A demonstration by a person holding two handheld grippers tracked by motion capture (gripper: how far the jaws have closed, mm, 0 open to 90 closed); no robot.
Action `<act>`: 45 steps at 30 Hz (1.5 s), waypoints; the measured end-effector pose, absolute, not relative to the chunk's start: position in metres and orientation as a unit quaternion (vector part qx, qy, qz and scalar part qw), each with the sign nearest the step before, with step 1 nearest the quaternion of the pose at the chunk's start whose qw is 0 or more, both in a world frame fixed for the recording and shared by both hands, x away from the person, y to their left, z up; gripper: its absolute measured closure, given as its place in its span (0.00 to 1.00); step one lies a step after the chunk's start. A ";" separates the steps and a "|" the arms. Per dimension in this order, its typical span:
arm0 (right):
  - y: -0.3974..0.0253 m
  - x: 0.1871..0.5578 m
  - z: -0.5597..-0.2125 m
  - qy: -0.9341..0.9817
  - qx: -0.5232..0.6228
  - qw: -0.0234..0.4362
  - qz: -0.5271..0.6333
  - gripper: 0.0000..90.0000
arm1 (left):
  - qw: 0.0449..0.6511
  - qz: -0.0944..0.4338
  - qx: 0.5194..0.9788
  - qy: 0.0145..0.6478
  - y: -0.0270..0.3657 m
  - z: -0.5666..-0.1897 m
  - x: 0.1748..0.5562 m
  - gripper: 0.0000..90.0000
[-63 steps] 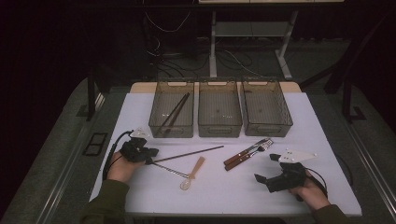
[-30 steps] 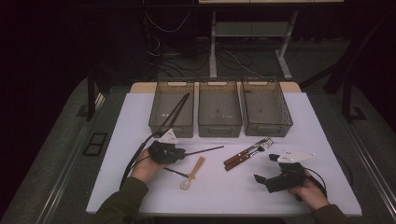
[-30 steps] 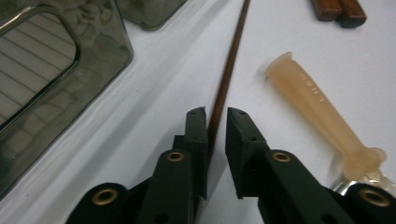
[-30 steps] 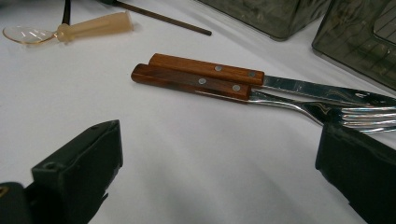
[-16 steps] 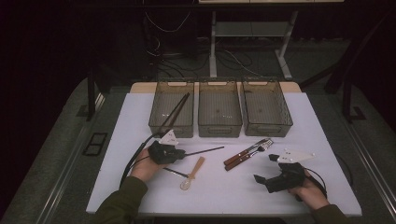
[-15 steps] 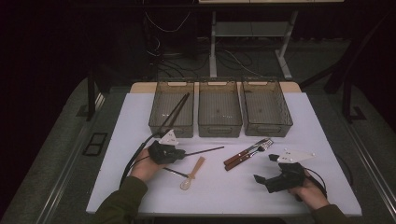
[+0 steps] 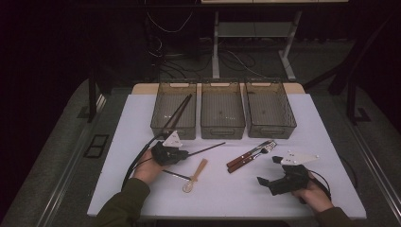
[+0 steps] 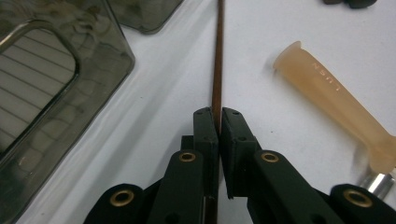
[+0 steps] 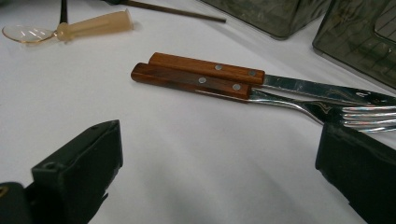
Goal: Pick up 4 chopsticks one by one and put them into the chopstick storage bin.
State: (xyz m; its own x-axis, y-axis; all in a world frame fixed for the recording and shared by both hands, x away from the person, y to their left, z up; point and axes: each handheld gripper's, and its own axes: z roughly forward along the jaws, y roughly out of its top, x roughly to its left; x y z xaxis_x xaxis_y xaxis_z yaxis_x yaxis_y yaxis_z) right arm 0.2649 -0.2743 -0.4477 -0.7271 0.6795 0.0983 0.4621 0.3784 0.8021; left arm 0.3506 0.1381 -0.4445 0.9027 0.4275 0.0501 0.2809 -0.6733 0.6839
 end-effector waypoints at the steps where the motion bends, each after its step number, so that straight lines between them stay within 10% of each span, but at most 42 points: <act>1: -0.274 0.265 -0.448 0.820 0.348 0.125 0.436 0.01 | 0.359 0.101 0.906 0.199 0.138 -0.445 0.350 0.95; 45: -0.275 0.265 -0.447 0.821 0.345 0.126 0.438 0.01 | 0.417 0.108 0.870 0.239 0.164 -0.390 0.330 0.94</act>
